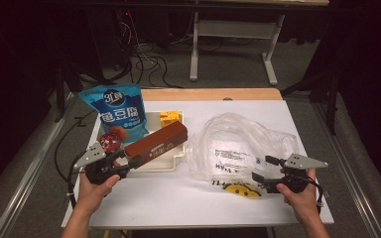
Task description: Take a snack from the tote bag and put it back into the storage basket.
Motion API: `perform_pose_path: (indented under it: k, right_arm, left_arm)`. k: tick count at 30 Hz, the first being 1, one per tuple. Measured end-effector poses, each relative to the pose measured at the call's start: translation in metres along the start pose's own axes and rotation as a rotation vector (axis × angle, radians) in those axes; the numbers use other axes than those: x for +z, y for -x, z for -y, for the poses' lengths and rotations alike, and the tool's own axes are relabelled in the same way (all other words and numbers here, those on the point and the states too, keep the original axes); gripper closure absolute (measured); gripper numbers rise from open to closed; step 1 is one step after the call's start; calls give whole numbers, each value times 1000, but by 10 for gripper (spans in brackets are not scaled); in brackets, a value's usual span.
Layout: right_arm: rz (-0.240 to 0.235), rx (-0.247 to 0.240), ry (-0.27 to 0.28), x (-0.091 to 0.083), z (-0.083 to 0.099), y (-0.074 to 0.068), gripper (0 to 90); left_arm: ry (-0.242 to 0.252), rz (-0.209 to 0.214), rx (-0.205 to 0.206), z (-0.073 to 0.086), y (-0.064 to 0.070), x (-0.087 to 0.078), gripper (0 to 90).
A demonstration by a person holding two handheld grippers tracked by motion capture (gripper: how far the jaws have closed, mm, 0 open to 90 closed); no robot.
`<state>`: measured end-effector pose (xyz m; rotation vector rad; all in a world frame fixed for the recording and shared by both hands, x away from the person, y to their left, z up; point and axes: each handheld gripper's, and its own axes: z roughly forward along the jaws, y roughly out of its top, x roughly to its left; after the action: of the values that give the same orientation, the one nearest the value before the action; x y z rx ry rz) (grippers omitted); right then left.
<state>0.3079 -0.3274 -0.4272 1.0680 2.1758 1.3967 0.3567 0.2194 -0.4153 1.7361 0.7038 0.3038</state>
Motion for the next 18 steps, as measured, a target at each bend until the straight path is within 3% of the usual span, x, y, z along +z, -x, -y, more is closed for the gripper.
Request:
perform_pose_path:
  k: [10, 18]
  right_arm:
    - [0, 3, -1, 0, 0, 0, 148]
    - [-1, -3, -4, 1, 1, 0, 148]
  left_arm:
    - [-25, -50, -27, 11, -11, -2, 483]
    - [-69, -57, -25, 19, -14, 6, 483]
